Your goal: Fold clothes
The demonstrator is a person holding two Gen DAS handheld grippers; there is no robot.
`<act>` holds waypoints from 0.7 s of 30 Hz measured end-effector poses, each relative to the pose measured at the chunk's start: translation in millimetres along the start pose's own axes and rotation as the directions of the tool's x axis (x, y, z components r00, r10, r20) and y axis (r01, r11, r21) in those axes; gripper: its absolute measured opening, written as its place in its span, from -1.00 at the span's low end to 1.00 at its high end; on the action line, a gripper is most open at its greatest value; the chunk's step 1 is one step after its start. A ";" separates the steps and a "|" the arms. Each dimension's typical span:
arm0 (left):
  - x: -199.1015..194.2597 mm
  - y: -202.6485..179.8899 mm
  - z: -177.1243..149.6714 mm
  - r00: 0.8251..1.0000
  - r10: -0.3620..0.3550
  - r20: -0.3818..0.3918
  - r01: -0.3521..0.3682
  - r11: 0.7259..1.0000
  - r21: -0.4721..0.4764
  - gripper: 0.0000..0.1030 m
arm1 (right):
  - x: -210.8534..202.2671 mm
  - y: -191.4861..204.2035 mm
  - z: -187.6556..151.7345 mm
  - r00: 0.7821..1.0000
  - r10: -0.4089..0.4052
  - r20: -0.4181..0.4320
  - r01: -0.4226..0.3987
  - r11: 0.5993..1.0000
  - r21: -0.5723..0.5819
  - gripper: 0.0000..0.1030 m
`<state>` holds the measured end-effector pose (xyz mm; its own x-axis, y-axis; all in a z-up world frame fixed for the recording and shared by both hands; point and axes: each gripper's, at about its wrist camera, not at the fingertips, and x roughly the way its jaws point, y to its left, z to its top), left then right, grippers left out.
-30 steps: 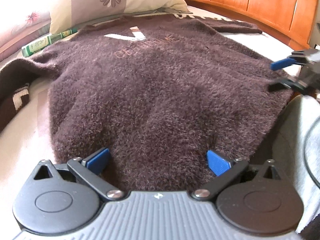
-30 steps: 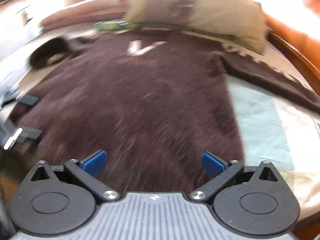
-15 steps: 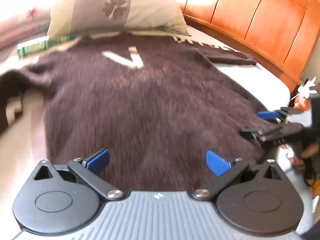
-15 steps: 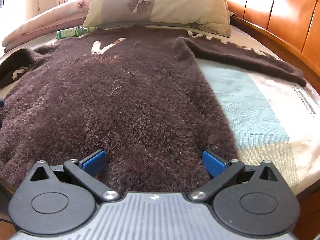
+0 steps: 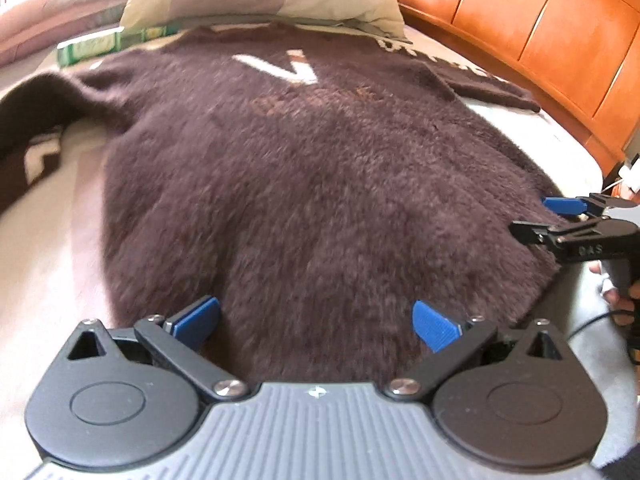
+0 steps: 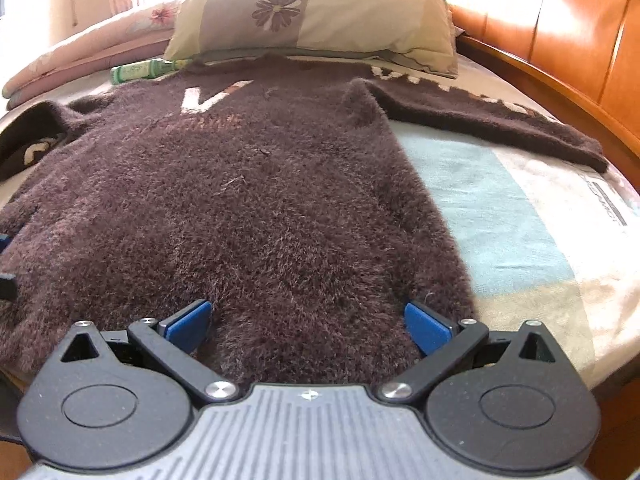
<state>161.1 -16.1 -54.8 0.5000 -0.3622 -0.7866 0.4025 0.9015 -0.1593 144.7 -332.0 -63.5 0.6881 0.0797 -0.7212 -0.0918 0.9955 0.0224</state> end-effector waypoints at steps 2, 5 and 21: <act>-9.6 3.9 6.0 1.000 0.004 0.020 -0.004 1.000 -0.002 0.99 | -2.0 6.2 0.4 1.000 -0.018 -0.003 0.018 1.000 0.007 1.00; -15.5 6.8 24.7 0.996 -0.002 0.088 0.002 1.000 0.005 0.99 | -5.0 15.2 -0.7 1.000 0.005 0.010 -0.005 1.000 -0.011 1.00; 0.7 37.6 7.6 0.986 -0.144 0.078 0.156 0.971 -0.181 0.99 | -0.6 9.1 -3.1 0.995 0.088 0.042 -0.089 0.996 0.031 1.00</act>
<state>182.4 15.7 -56.8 0.4949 -0.5057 -0.7066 0.3299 0.8617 -0.3856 141.2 -323.1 -65.0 0.7073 0.1687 -0.6865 -0.1304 0.9856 0.1078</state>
